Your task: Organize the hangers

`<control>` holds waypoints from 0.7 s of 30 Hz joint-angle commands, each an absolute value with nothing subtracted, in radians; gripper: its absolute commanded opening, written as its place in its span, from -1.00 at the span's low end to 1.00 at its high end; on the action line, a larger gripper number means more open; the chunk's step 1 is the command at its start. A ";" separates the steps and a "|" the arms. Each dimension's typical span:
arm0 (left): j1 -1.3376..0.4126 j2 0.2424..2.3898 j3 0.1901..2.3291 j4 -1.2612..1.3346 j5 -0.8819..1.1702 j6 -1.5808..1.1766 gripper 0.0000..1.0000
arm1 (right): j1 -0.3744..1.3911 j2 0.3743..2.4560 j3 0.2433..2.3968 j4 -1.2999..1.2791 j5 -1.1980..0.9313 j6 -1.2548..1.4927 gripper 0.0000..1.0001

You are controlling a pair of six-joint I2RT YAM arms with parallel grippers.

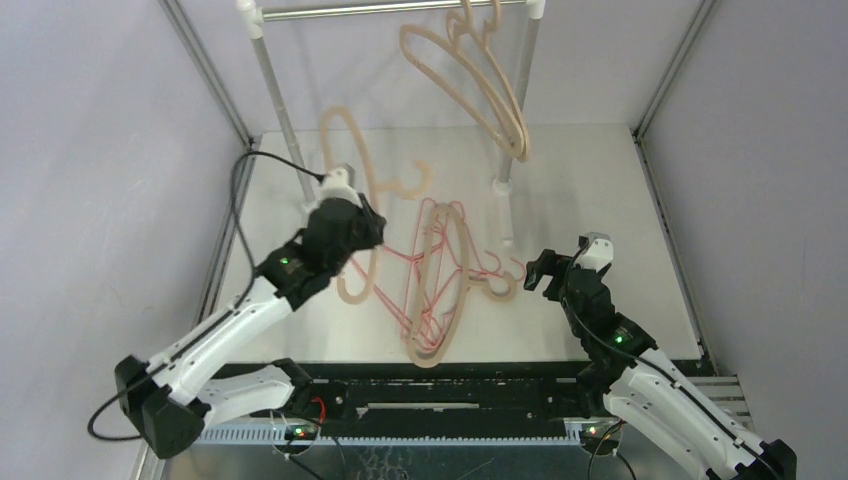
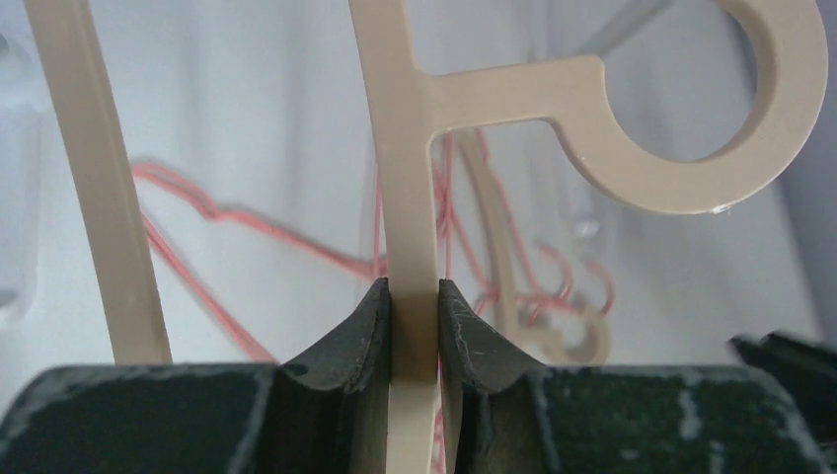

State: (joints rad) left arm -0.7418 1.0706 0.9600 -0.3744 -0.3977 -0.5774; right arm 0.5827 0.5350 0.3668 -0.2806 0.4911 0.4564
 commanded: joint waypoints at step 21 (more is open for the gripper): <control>-0.308 1.459 1.594 0.144 0.250 -1.017 -0.99 | 0.580 0.544 0.428 -0.263 0.497 0.431 1.00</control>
State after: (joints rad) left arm -0.3328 1.4010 1.5059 -0.0074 0.1570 -0.8883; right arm 0.5823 0.5438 0.3813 -0.2829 0.4885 0.4480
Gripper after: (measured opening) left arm 0.239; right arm 1.000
